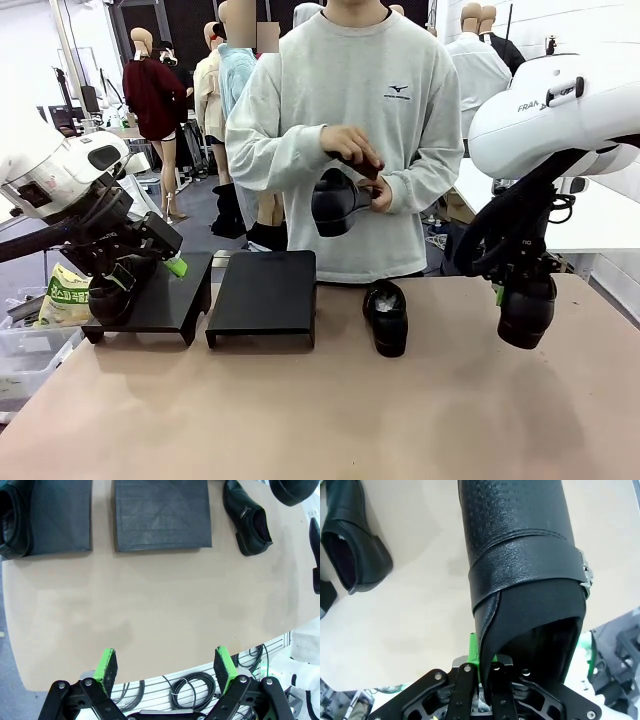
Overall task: Organize the shoes by placing them on the stand.
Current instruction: Pick up one Shoe and place it in the middle of the table.
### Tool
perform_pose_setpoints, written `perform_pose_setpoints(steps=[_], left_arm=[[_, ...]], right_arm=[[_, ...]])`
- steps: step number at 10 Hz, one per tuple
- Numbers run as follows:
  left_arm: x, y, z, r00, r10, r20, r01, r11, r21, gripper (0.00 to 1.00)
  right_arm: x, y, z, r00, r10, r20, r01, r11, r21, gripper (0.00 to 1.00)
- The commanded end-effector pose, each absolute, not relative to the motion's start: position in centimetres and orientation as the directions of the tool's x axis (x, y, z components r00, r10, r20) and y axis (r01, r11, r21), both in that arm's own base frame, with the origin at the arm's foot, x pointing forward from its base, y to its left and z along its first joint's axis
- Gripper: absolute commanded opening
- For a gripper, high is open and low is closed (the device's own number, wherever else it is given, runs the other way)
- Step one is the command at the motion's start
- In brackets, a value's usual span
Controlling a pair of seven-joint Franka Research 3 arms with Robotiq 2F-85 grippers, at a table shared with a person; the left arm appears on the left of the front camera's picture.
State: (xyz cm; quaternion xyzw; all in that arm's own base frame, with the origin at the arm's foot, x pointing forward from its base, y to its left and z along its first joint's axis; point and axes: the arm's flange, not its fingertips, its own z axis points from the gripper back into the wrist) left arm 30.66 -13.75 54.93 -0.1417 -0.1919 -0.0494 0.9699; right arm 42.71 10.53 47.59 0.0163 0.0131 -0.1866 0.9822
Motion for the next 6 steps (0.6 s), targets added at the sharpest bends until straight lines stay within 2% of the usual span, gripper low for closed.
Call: perform_pose_setpoints(steps=[1, 3, 5, 6], left_arm=[[30.6, -13.7, 54.9, 0.923, -0.042, 0.382, 0.155, 0.95, -0.27, 1.0], [30.6, -13.7, 54.9, 0.923, -0.042, 0.382, 0.155, 0.95, -0.27, 1.0], [30.6, -13.7, 54.9, 0.923, -0.042, 0.382, 0.155, 0.95, -0.27, 1.0], [30.6, -13.7, 54.9, 0.923, -0.042, 0.382, 0.155, 0.95, -0.27, 1.0]], right_arm=[[42.2, 11.0, 47.8, 0.932, -0.36, -0.027, 0.361, 0.932, 0.026, 0.0], [38.4, 16.6, 49.6, 0.902, -0.404, 0.152, 0.406, 0.914, 0.02, 0.0], [34.7, 20.4, 50.2, 0.904, -0.374, 0.207, 0.37, 0.927, 0.059, 0.0], [33.4, 22.2, 50.0, 0.916, -0.352, 0.194, 0.343, 0.936, 0.08, 0.0]])
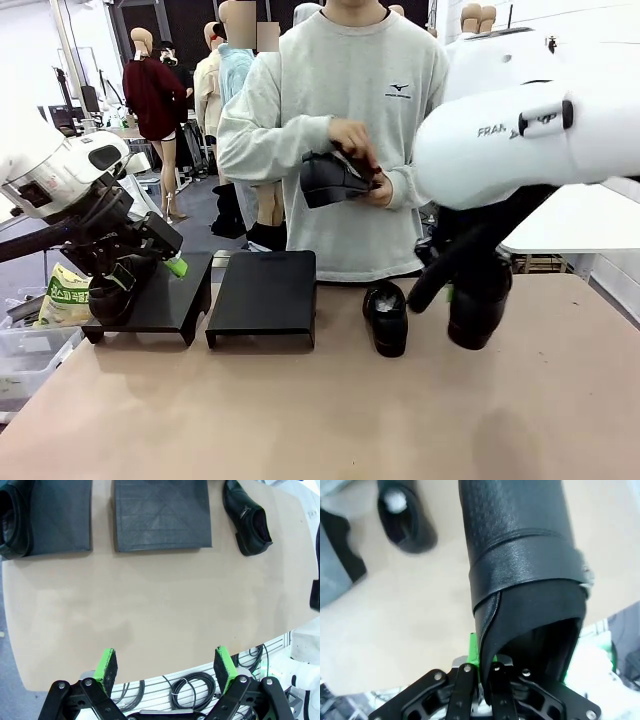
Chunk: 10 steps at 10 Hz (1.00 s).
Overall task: Organize the shoes by placing them on the stand.
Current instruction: Pick up one Shoe and place it in the middle of the table.
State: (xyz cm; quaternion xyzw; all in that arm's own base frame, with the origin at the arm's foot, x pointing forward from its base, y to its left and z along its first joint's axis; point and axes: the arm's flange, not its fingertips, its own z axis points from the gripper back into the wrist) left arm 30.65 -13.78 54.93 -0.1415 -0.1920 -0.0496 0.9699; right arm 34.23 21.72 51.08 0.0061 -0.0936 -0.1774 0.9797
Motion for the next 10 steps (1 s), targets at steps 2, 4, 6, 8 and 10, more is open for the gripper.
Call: perform_pose_setpoints(steps=[2, 4, 6, 8, 10], left_arm=[[30.6, -13.7, 54.9, 0.923, -0.042, 0.382, 0.155, 0.95, -0.27, 1.0], [30.6, -13.7, 54.9, 0.923, -0.042, 0.382, 0.155, 0.95, -0.27, 1.0], [30.6, -13.7, 54.9, 0.923, -0.042, 0.382, 0.155, 0.95, -0.27, 1.0], [30.6, -13.7, 54.9, 0.923, -0.042, 0.382, 0.155, 0.95, -0.27, 1.0], [30.6, -13.7, 54.9, 0.923, -0.042, 0.382, 0.155, 0.95, -0.27, 1.0]], right_arm=[[31.8, 26.1, 48.9, 0.967, -0.202, 0.158, 0.184, 0.975, 0.125, 0.0], [30.6, 30.5, 46.8, 0.992, -0.038, 0.123, 0.022, 0.991, 0.134, 0.0], [29.1, 34.7, 45.7, 0.991, 0.071, 0.118, -0.083, 0.991, 0.107, 0.0], [30.5, 37.5, 43.8, 0.988, 0.148, 0.045, -0.152, 0.983, 0.106, 0.0], [32.5, 39.0, 41.7, 0.984, 0.174, -0.026, -0.17, 0.977, 0.127, 0.0]])
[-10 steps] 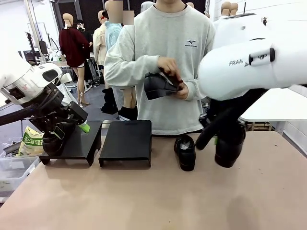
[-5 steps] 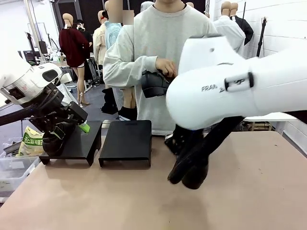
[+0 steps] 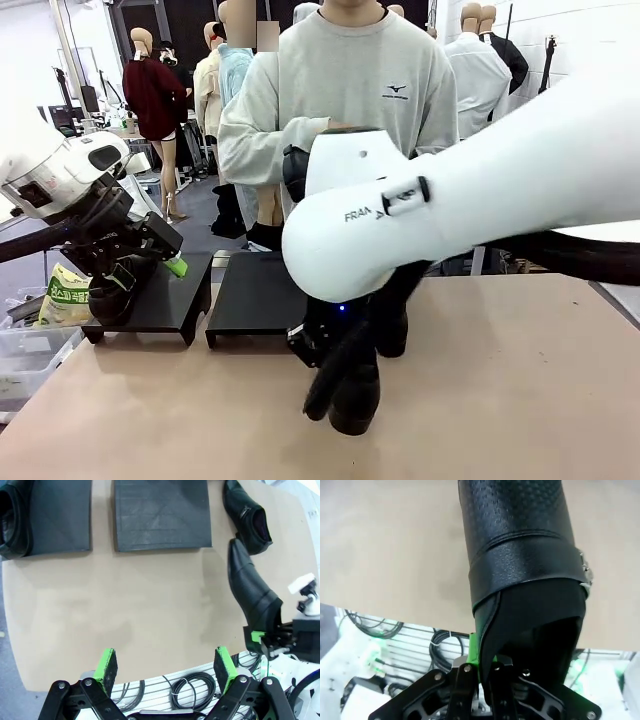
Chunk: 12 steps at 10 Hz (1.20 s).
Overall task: Organize the shoes by placing them on the stand.
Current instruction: Pick up one Shoe and place it in the middle of the table.
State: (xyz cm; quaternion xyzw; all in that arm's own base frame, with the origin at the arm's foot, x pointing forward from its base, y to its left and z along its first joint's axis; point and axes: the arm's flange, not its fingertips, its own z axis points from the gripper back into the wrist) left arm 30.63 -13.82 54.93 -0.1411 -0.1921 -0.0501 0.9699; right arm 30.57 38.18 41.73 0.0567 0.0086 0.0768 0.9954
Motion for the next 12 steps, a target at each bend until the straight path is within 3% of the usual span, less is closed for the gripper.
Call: perform_pose_setpoints(steps=[1, 4, 6, 10, 12], left_arm=[[30.6, -13.7, 54.9, 0.923, -0.042, 0.382, 0.155, 0.95, -0.27, 1.0], [30.6, -13.7, 54.9, 0.923, -0.042, 0.382, 0.155, 0.95, -0.27, 1.0], [30.6, -13.7, 54.9, 0.923, -0.042, 0.382, 0.155, 0.95, -0.27, 1.0], [30.6, -13.7, 54.9, 0.923, -0.042, 0.382, 0.155, 0.95, -0.27, 1.0], [30.6, -13.7, 54.9, 0.923, -0.042, 0.382, 0.155, 0.95, -0.27, 1.0]], right_arm=[[33.3, 39.3, 41.0, 0.984, 0.167, -0.056, -0.157, 0.976, 0.152, 0.0], [35.0, 40.4, 38.9, 0.988, 0.092, -0.124, -0.071, 0.983, 0.169, 0.0], [35.4, 41.0, 37.8, 0.975, 0.089, -0.202, -0.057, 0.986, 0.159, 0.29], [35.6, 40.6, 37.8, 0.96, 0.103, -0.261, -0.063, 0.986, 0.155, 1.0], [35.5, 39.7, 39.5, 0.97, 0.094, -0.223, -0.046, 0.976, 0.211, 1.0]])
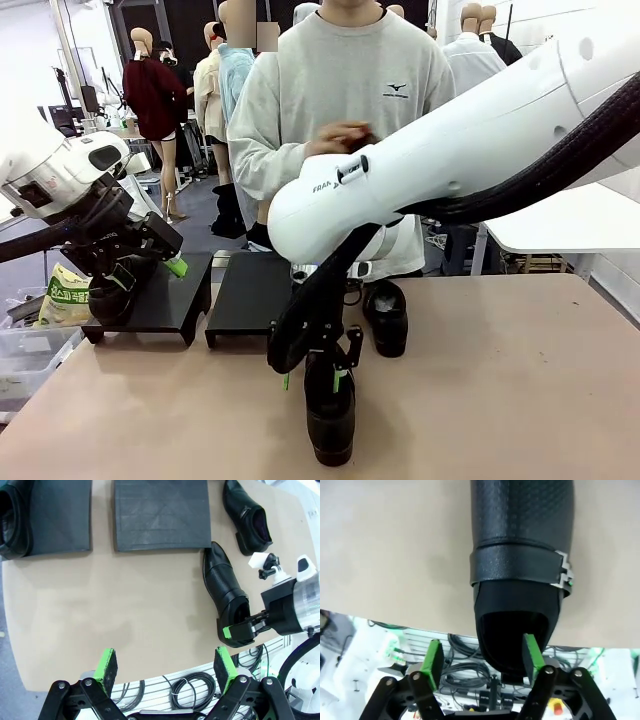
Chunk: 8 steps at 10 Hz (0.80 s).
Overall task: Organize the shoes by placing them on the stand.
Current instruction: Pick up one Shoe and place it in the middle of the table, then place the Shoe from the middle of the table onto the Shoes Stand.
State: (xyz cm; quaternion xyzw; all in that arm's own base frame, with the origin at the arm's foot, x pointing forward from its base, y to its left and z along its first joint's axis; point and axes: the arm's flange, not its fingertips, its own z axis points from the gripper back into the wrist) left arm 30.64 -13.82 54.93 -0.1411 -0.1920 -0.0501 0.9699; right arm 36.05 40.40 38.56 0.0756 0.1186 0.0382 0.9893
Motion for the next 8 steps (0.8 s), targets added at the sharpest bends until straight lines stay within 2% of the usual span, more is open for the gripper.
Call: perform_pose_setpoints(steps=[1, 3, 8], left_arm=[[30.6, -13.7, 54.9, 0.923, -0.042, 0.382, 0.155, 0.95, -0.27, 1.0], [30.6, -13.7, 54.9, 0.923, -0.042, 0.382, 0.155, 0.95, -0.27, 1.0], [30.6, -13.7, 54.9, 0.923, -0.042, 0.382, 0.155, 0.95, -0.27, 1.0]], right_arm=[[35.3, 39.3, 40.2, 0.976, 0.087, -0.201, -0.04, 0.973, 0.227, 1.0], [34.9, 38.8, 41.4, 0.979, 0.095, -0.182, -0.048, 0.967, 0.25, 1.0], [35.9, 39.8, 41.8, 0.979, 0.075, -0.19, -0.034, 0.977, 0.212, 1.0]])
